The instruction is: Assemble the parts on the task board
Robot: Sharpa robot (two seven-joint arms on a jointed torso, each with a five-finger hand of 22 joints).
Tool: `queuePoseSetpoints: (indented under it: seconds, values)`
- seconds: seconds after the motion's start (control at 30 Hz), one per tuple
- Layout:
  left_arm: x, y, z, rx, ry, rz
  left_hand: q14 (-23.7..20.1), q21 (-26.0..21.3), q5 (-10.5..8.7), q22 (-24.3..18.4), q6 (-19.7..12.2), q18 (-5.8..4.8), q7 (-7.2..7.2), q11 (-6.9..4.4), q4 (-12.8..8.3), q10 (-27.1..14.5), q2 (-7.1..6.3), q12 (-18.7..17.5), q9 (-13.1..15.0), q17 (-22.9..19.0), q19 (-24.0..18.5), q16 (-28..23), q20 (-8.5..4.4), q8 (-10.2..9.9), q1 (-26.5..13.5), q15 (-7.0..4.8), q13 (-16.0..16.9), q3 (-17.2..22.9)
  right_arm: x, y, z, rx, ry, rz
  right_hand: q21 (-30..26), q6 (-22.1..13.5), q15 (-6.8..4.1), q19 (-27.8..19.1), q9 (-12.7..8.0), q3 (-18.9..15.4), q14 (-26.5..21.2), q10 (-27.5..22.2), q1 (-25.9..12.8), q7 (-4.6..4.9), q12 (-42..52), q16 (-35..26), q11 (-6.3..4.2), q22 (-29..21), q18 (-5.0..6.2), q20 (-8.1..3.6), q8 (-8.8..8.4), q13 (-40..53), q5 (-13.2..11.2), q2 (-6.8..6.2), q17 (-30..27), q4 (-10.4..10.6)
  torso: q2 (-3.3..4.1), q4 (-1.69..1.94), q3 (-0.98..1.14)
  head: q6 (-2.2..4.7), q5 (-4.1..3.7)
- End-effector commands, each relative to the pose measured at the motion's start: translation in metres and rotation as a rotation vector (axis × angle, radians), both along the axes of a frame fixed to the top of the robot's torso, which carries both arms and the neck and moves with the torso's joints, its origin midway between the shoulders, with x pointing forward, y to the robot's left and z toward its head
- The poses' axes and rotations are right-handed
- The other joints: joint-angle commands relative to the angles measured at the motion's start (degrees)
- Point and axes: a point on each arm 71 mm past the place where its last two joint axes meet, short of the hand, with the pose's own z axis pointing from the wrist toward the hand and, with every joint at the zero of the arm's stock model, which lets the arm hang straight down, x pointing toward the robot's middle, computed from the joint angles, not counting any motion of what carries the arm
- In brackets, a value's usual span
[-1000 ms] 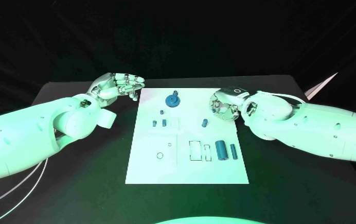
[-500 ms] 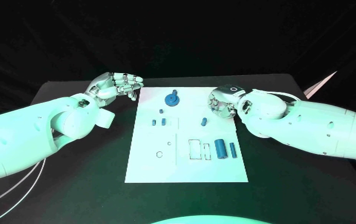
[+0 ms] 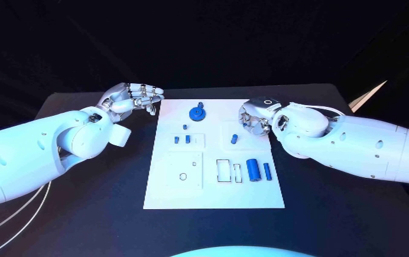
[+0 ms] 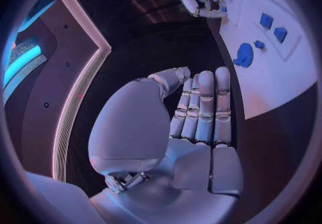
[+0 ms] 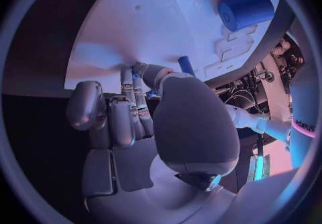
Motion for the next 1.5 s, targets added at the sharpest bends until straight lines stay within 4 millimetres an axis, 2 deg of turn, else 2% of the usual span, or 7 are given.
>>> queuePoseSetpoints:
  seconds: [0.03, 0.1, 0.2, 0.67, 1.5]
  values:
    - [-0.0003, -0.0012, 0.0006, 0.0, 0.0, -0.004, -0.27, -0.97, 0.0, -0.61, -0.19, -0.05, 0.44, -0.04, 0.76, -0.82, 0.41, 0.45, -0.63, -0.73, -0.42, -0.82, -0.36, -1.11, -0.29, -0.13, 0.66, -1.47, -0.008, -0.0002, -0.0202, -0.033, 0.056, 0.0, 0.04, 0.82, 0.1, 0.32, 0.78, 2.13, 3.19, -1.39, -2.13, 0.65, -6.49, 1.05, -0.46, 3.07, -0.93, 0.13, -0.44, -7.89, 1.77, -0.07, 1.82, -0.95, -0.06, 0.08, -0.01, -0.05, -0.19]
    - [-0.0003, -0.001, 0.0005, 0.001, 0.001, -0.005, -0.29, -1.05, 0.01, -0.67, -0.3, -0.06, 0.49, -0.01, 0.73, -0.93, 0.4, 0.41, -0.65, -0.77, -0.4, -0.87, -0.35, -1.19, -0.24, -0.1, 0.64, -1.52, -0.008, -0.0002, -0.0203, -0.039, 0.052, -0.006, 0.29, 1.05, 0.02, 0.39, 0.91, 2.81, 3.16, -0.98, -1.76, 0.67, -6.62, 1.04, -0.52, 3.29, -0.95, 0.09, -0.41, -8.02, 3.37, 0.34, 1.75, -1.69, -0.05, 0.1, -0.05, -0.05, -0.24]
    - [-0.0004, -0.0006, 0.0004, 0.002, 0.003, -0.005, -0.3, -1.08, 0.02, -0.69, -0.35, -0.06, 0.51, 0.01, 0.71, -0.96, 0.38, 0.4, -0.67, -0.78, -0.39, -0.89, -0.35, -1.22, -0.23, -0.09, 0.63, -1.54, -0.0079, -0.0006, -0.0203, -0.048, 0.047, -0.015, 1.1, 1.53, -0.15, 0.61, 1.17, 3.77, 3.08, 0.03, -1.43, 0.59, -6.5, 0.9, -0.71, 3.78, -1.05, -0.04, -0.24, -8.05, 3.24, 1.2, 1.53, -2.52, -0.05, 0.08, -0.05, -0.08, -0.28]
    - [-0.0003, 0.0013, -0.0003, 0.007, 0.011, -0.004, -0.44, -1.47, 0.06, -0.96, -1.0, -0.1, 0.79, 0.24, 0.83, -1.46, 0.32, 0.28, -0.84, -0.92, -0.35, -1.07, -0.22, -1.66, -0.36, 0.1, 0.57, -1.84, -0.0079, -0.0017, -0.0199, -0.054, 0.034, -0.031, 2.47, 2.55, -0.65, 0.98, 1.85, 4.89, 2.98, 2.28, -1.73, 0.13, -6.21, 0.63, -1.31, 4.67, -1.24, -0.46, 0.27, -7.93, 3.52, 2.37, 1.11, -4.03, -0.06, 0.06, -0.07, -0.07, -0.44]
    - [-0.0005, 0.0043, -0.0009, 0.013, 0.019, 0.0, -0.57, -1.84, 0.09, -1.22, -1.39, -0.12, 1.01, 0.43, 1.06, -1.84, 0.34, 0.25, -0.95, -1.01, -0.35, -1.18, -0.07, -1.93, -0.6, 0.27, 0.55, -2.08, -0.011, -0.0022, -0.0132, 0.012, -0.022, -0.019, 4.08, 3.06, -0.89, 1.43, 2.23, 5.38, 3.12, 3.17, -2.1, -0.19, -6.21, 0.9, -1.62, 5.49, -1.52, -0.69, 0.58, -7.89, 3.61, 2.75, 1.37, -4.71, -0.04, 0.05, -0.03, -0.13, -0.51]
